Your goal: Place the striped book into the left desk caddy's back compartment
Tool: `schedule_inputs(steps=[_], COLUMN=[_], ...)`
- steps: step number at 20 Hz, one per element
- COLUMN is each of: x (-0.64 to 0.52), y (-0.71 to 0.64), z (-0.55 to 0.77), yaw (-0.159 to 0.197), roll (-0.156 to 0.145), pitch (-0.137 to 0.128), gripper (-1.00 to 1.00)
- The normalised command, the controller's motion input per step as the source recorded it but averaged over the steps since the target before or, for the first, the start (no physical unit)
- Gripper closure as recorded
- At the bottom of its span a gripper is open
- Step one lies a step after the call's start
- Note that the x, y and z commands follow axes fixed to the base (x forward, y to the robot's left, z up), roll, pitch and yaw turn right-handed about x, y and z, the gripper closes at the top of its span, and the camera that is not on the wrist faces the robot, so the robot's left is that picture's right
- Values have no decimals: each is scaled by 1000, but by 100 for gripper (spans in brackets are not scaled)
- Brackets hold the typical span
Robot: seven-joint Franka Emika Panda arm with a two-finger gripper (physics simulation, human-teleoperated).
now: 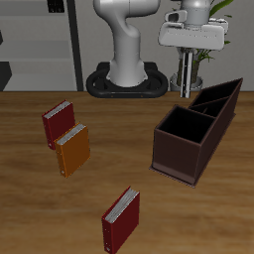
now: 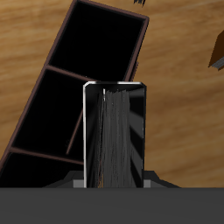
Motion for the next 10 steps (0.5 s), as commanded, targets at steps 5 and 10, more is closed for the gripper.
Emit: schedule_inputs(steps=[5, 10], x=[145, 126], y=[148, 170], z=[234, 192], yaw=[-96, -84], roll=[-25, -5], pitch=[-5, -17], gripper=[100, 100])
